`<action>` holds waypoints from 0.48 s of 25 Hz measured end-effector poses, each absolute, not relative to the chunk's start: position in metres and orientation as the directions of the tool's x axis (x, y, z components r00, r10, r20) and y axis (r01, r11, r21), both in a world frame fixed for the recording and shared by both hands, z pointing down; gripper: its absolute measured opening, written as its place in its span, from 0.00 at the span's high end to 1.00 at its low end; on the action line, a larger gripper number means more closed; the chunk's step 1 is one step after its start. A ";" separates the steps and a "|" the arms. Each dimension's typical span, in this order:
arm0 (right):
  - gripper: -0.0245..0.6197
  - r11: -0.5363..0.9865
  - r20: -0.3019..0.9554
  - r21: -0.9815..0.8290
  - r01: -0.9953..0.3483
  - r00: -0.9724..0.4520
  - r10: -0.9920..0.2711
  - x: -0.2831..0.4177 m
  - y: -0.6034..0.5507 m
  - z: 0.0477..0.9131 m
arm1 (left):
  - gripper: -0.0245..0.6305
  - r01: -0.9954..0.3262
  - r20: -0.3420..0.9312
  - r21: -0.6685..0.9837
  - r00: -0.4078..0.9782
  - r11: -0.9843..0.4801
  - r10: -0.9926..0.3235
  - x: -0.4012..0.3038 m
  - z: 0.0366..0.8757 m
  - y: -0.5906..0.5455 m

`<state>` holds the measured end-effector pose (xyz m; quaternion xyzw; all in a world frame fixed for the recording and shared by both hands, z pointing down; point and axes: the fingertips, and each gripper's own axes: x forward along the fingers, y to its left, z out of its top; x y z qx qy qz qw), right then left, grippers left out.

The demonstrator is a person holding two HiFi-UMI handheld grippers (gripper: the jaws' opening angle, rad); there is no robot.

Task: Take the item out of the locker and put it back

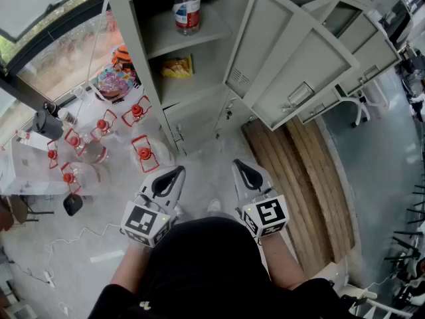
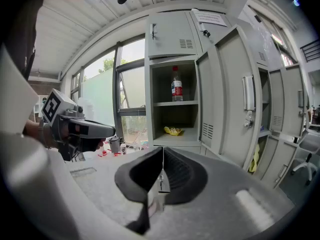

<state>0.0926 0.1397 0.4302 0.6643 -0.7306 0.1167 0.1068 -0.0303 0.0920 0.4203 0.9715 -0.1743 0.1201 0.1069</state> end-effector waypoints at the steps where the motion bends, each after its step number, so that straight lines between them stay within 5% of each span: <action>1: 0.96 0.092 0.311 -0.029 -0.995 -0.096 -0.946 0.095 0.141 0.431 | 0.94 -0.365 0.271 0.162 0.910 -0.917 -0.314 -0.028 0.420 0.094; 12: 0.96 0.102 0.290 -0.044 -0.994 -0.111 -0.951 0.130 0.162 0.431 | 0.94 -0.398 0.282 0.155 0.895 -0.904 -0.346 0.005 0.423 0.115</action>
